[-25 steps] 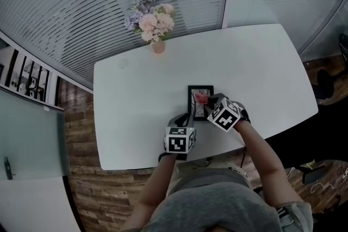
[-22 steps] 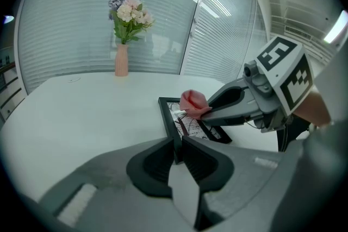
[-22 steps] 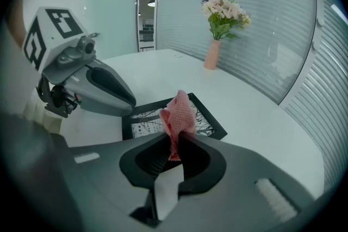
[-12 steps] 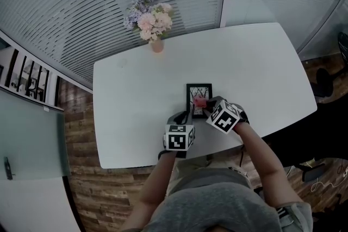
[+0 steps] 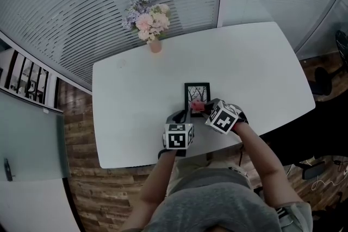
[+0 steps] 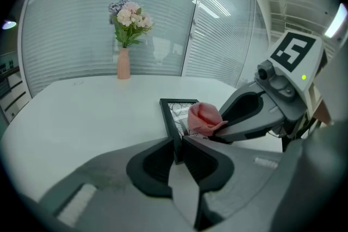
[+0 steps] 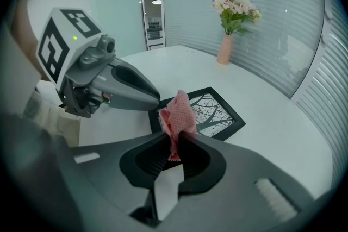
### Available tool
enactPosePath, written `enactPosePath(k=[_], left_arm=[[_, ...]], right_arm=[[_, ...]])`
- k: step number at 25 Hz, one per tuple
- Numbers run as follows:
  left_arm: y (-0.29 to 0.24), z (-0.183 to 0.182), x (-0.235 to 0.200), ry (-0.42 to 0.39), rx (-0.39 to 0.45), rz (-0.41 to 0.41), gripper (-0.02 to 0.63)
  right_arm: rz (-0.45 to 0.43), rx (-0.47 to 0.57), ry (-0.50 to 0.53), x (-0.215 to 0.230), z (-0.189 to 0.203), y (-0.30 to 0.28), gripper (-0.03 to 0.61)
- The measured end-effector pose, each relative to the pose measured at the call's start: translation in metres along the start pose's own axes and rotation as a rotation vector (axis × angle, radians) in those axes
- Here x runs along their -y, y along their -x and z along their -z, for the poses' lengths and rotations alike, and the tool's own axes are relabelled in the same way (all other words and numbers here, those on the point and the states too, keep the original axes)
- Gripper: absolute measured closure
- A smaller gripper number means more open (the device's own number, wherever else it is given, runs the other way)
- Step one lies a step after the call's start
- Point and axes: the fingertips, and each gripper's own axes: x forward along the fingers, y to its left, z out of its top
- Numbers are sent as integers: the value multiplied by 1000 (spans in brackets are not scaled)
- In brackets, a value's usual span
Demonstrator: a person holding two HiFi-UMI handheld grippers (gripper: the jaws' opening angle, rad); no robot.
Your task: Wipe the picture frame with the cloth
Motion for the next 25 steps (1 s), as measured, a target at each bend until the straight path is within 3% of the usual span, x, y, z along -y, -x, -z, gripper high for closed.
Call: enactPosePath(k=[8,14,25], left_arm=[[0,0,1,-7,16,-23,571],[2,1,0,-11,33,-24,571],[39,4,15,-13,112,-26,572]], right_arm=[[2,-1,-2,-6,4,2,534],[76,32,27,-7,1,7,532],[175,178,-95,-24,8,40,532]])
